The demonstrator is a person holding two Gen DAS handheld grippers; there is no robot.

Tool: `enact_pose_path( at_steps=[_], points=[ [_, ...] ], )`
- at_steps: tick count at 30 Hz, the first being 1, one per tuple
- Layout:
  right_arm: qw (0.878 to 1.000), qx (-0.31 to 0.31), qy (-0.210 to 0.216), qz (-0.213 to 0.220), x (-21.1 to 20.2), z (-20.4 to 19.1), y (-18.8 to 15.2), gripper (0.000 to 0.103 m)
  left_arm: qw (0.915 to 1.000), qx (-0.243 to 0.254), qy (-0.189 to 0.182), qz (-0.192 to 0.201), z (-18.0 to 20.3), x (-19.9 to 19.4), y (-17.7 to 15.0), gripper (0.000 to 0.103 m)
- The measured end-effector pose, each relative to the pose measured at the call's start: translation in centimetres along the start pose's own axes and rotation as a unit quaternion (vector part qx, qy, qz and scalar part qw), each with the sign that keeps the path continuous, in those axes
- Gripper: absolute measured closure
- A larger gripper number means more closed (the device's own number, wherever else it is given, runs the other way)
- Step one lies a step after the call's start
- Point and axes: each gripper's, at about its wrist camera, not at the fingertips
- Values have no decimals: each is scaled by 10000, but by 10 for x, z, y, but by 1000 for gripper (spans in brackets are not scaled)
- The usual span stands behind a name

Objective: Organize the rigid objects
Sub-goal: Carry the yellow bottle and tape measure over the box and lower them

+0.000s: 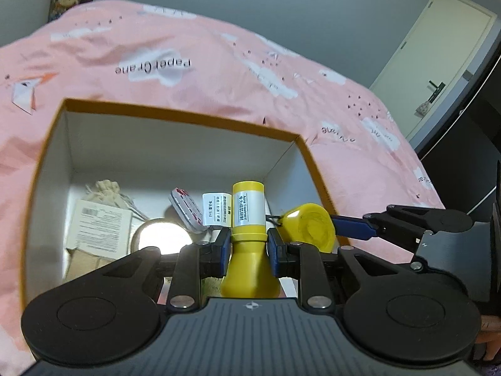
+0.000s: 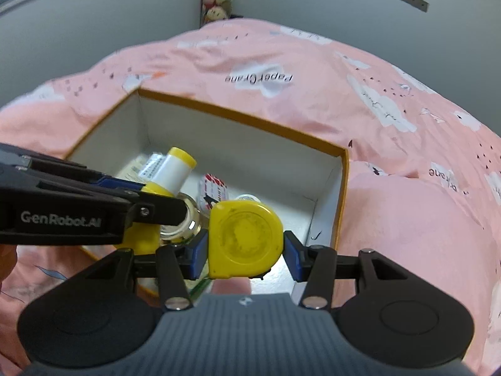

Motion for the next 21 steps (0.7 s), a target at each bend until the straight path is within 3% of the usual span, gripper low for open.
enact_pose_path(
  at_steps=[8,21],
  points=[
    [9971,-518,-64,-563,51,6,1,53,9996,-2,138,-263,-2,39,5,76],
    [9886,-1157,-187,-944,93,7,1,53,9971,-207,202,-703,-14,80,5,76]
  ],
)
Point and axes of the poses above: each gripper's, at about its wrist camera, not at the fingertips, and x roughly the way its jaws point, z to its right, y to its top, and after that the axes turned 9 degrees about z, right-handed
